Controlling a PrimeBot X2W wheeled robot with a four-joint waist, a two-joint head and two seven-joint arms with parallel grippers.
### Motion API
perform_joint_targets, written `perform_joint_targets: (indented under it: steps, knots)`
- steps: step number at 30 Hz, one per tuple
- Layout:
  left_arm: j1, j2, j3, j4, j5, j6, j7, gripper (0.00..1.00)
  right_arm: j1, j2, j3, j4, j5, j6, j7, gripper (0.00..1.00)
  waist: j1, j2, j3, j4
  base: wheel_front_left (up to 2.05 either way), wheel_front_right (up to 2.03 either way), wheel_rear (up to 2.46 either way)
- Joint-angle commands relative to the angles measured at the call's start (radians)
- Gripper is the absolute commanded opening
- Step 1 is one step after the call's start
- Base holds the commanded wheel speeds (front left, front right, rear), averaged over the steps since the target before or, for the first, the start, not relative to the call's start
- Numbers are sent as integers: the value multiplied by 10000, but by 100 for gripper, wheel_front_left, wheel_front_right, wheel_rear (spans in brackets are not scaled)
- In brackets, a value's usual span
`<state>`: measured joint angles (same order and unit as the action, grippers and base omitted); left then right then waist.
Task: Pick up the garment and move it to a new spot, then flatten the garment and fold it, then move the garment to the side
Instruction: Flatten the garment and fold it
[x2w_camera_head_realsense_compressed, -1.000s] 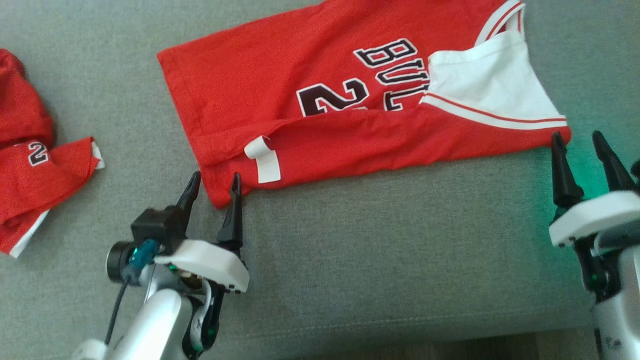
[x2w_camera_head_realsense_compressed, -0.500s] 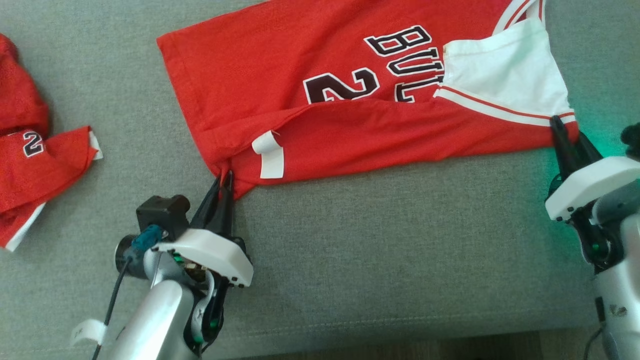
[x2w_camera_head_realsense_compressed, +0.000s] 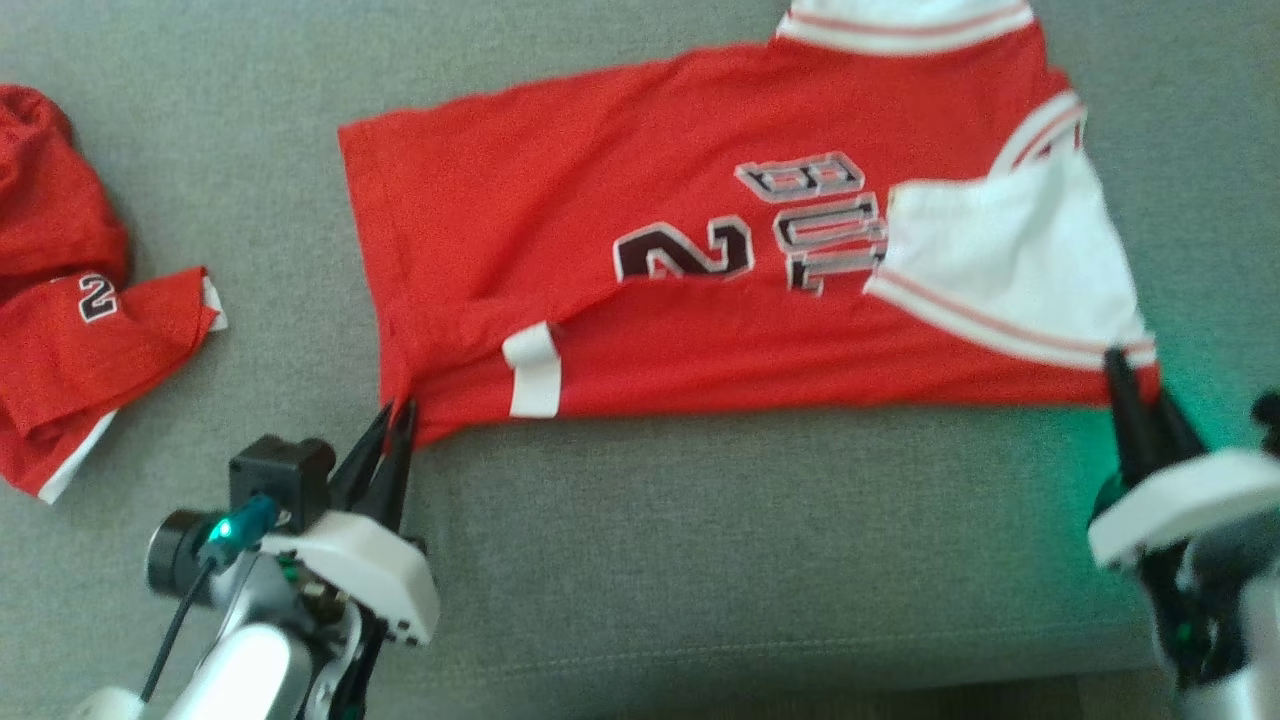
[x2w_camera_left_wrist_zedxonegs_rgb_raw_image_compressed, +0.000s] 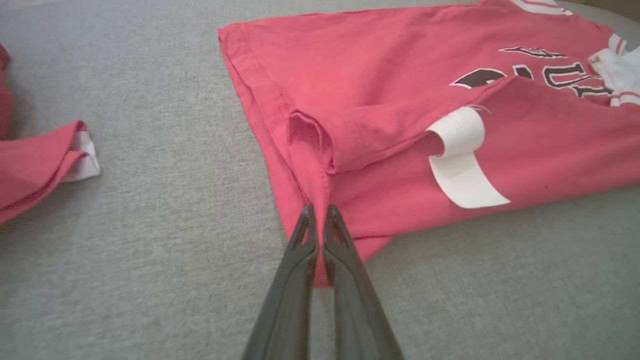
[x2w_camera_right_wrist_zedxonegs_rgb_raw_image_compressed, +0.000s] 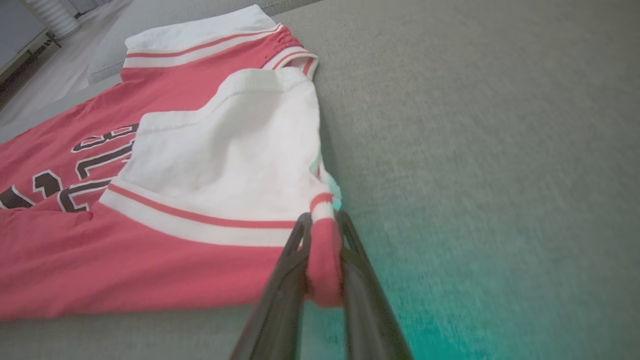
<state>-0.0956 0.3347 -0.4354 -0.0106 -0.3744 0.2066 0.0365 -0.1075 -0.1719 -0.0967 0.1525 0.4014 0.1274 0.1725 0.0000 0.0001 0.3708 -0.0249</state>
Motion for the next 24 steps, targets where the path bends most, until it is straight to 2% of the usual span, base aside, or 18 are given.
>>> perform_joint_targets:
  steps: [1,8,9,10,11,12,14,20,24]
  knots:
    - [25,387,503,-459,21,127,143,0,402,51,-10,-560,-86,33,64,0,0,-1,-134,-41,0,0,0]
    - [861,654,558,-1018,-253,335,721,0,1973,864,-230,-1762,-394,33,282,0,0,-1,-607,-215,0,0,0]
    - [980,634,540,-1024,-337,344,795,0,2099,932,-207,-1846,-413,33,313,5,0,-1,-655,-254,0,0,0]
    - [1075,600,508,-1020,-415,345,863,0,2192,983,-204,-1896,-438,33,333,61,0,-1,-697,-277,0,0,0]
    - [1144,563,478,-1015,-464,347,878,0,2249,1015,-215,-1909,-517,33,349,100,0,-1,-728,-296,0,0,0]
    - [1197,500,456,-998,-527,343,856,0,2265,1037,-213,-1937,-595,33,325,100,0,-1,-761,-305,0,0,0]
    - [1294,378,462,-905,-620,415,805,100,2213,1013,-185,-2065,-870,33,122,100,0,-1,-838,-303,0,0,0]
    - [1315,89,809,-1089,-139,1073,-473,100,1900,715,-31,-2964,-1993,33,-1230,100,0,-1,-1196,-217,0,0,0]
    - [1159,6,972,-1329,247,1393,-1206,100,1698,615,221,-3476,-2354,33,-1625,100,0,-1,-1370,-193,0,0,0]
